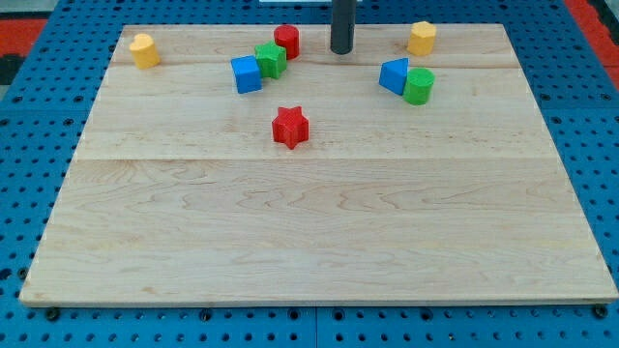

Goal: Slightly touch the right side of the red circle

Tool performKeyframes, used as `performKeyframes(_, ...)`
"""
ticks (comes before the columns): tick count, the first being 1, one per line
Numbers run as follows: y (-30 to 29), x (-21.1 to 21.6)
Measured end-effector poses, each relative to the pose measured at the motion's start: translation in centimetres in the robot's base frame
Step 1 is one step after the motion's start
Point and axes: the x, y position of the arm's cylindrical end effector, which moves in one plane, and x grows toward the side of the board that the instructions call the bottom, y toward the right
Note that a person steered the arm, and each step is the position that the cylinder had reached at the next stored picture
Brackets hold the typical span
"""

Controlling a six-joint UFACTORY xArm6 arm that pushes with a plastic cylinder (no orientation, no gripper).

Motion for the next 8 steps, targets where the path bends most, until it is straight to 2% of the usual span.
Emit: performKeyframes(8, 2.3, 0.4)
